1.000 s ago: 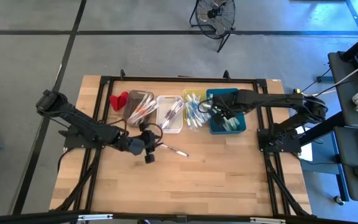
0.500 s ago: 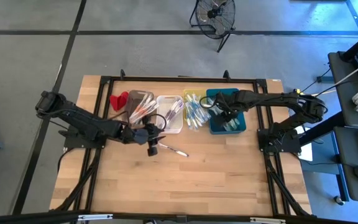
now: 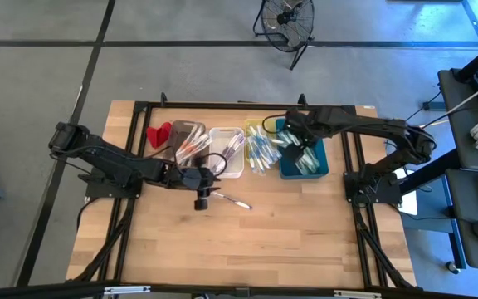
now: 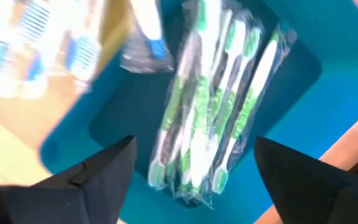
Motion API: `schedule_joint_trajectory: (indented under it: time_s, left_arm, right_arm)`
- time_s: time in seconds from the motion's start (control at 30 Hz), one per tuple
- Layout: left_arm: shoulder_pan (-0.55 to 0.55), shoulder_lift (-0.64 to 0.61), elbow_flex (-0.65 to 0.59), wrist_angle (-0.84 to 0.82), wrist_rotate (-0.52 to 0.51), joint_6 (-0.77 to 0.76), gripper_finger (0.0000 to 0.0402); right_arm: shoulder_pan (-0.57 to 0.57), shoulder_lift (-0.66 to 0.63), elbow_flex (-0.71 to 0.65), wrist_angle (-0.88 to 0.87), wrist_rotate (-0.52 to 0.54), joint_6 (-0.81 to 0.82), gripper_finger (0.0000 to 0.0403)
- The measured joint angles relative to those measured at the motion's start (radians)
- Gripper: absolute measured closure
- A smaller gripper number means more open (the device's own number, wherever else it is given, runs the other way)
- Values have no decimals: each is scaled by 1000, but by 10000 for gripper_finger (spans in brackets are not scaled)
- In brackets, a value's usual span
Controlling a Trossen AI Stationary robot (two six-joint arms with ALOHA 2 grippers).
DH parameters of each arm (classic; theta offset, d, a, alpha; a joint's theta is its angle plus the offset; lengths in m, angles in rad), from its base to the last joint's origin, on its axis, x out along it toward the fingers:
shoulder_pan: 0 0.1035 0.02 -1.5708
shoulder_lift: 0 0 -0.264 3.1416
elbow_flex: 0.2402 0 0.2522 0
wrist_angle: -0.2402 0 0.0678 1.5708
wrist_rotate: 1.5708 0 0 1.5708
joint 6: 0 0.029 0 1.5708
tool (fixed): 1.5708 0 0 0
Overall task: Pick & Place Toothbrushes
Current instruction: Put the purple toothbrush into the white bin
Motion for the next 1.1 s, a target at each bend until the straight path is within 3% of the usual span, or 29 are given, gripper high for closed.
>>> schedule_joint_trajectory:
  time_s: [0.23, 0.47, 0.63, 0.87, 0.97, 1.1]
  left_arm:
    - [-22, 74, 133, -203, 22, 167, 286]
    - [7, 231, 294, -376, 52, 274, 286]
    - [57, 332, 353, -398, 122, 310, 286]
    - [105, 407, 373, -430, 317, 300, 286]
    - [105, 418, 373, -440, 330, 302, 286]
    - [102, 433, 374, -433, 271, 307, 285]
  right_arm:
    - [58, 0, 92, -22, 0, -5, 42]
    - [136, -1, 100, 12, 55, -47, 21]
    - [196, -1, 100, 16, 95, -48, 10]
    - [265, -1, 100, 20, 100, -49, 4]
    - [290, -1, 100, 25, 131, -49, 9]
    - [316, -1, 100, 47, 169, -48, 18]
